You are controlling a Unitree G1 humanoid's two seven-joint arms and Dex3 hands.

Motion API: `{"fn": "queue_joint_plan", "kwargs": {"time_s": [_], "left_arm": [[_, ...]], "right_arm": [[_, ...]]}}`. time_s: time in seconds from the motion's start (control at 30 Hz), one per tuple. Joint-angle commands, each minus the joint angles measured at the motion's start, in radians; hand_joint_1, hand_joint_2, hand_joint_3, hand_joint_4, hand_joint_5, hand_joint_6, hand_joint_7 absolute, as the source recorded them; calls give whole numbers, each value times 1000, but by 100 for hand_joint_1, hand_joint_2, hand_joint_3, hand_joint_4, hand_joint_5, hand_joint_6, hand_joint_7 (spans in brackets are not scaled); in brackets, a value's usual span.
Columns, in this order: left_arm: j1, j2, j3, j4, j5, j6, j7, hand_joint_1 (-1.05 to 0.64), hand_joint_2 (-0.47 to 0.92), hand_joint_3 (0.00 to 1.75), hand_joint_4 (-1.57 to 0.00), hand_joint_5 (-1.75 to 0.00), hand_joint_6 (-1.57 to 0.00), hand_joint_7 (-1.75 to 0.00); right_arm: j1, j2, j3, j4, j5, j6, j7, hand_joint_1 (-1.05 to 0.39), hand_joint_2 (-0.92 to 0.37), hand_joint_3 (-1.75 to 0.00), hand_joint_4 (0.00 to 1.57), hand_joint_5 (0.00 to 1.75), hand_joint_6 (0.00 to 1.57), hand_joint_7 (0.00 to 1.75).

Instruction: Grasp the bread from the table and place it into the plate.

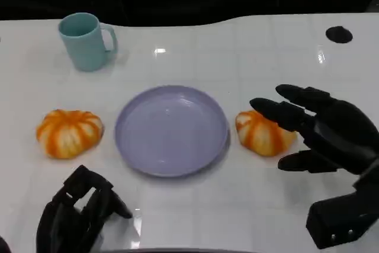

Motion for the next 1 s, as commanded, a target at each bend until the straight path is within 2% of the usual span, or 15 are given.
{"fn": "queue_joint_plan", "kwargs": {"time_s": [0.03, 0.3, 0.47, 0.73, 1.0], "left_arm": [[2, 18, 6, -7, -5, 7, 0, -55, 92, 24, -61, -175, -48, -155], [5, 15, 7, -11, -13, 2, -12, -53, 92, 24, -60, -175, -47, -154], [4, 14, 9, -10, -19, 5, -20, -52, 92, 26, -60, -175, -49, -150], [25, 17, 0, -43, -7, 16, -8, -53, 92, 27, -61, -175, -52, -147], [45, 12, -6, -76, -4, 24, 5, -54, 92, 26, -61, -175, -52, -149]], "right_arm": [[-79, -5, 79, 101, -38, 56, -53, -49, -87, -1, 25, 1, 25, 0], [-214, 46, 214, 327, -72, 152, -148, -52, -87, 0, 30, 2, 27, 1], [-276, 85, 278, 457, -68, 201, -167, -53, -87, 0, 29, 1, 26, 0], [-326, 139, 337, 583, -45, 234, -167, -53, -87, 0, 29, 0, 26, 0], [-351, 179, 377, 639, -23, 273, -134, -53, -88, 0, 27, 0, 24, 0]]}}
